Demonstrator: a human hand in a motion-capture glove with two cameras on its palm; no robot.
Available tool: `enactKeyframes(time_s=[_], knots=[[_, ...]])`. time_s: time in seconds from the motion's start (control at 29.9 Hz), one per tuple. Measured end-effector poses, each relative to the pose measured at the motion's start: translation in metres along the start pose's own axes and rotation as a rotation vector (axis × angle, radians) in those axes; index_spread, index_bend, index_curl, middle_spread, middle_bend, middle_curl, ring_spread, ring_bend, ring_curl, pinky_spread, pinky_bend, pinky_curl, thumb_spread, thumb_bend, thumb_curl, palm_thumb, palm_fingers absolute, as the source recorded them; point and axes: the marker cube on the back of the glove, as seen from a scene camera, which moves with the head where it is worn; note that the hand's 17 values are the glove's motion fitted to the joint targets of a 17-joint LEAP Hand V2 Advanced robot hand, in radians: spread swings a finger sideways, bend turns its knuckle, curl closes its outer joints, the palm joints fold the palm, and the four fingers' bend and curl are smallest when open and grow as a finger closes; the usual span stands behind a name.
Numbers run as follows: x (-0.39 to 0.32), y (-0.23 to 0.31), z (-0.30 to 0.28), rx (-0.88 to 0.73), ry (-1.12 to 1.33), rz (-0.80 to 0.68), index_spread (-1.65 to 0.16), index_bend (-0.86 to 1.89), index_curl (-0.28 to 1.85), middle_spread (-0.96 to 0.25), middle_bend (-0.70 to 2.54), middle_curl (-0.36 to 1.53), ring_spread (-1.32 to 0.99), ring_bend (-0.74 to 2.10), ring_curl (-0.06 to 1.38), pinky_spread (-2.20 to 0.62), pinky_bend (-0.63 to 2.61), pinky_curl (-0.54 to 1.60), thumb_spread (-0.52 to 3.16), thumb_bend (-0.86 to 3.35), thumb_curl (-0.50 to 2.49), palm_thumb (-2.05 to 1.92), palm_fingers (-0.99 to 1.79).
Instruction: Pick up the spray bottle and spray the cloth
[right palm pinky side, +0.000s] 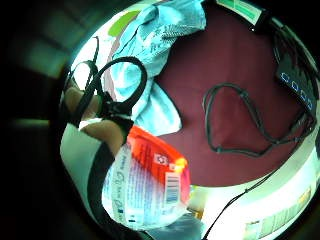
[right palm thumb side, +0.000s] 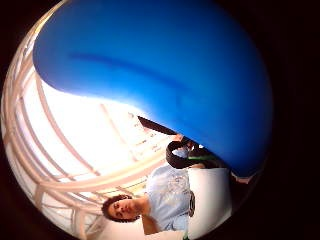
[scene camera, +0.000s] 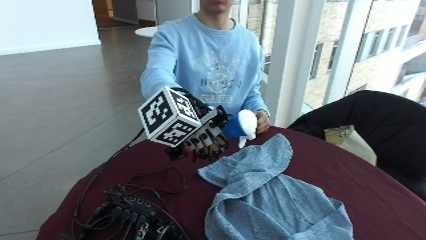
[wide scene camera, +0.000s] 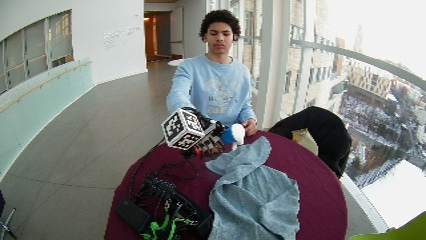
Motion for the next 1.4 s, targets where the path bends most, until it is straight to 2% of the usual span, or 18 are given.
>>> enactKeyframes(time_s=[1.4], knots=[[0.0094, 0.0022, 0.0038, -0.043, 0.027, 0.014, -0.18, 0.11, 0.29, -0.07, 0.43, 0.49, -0.01, 0.58, 0.4, 0.13, 0.27, 0.38, 0.92, -0.02, 0.59, 0.85, 1.14]])
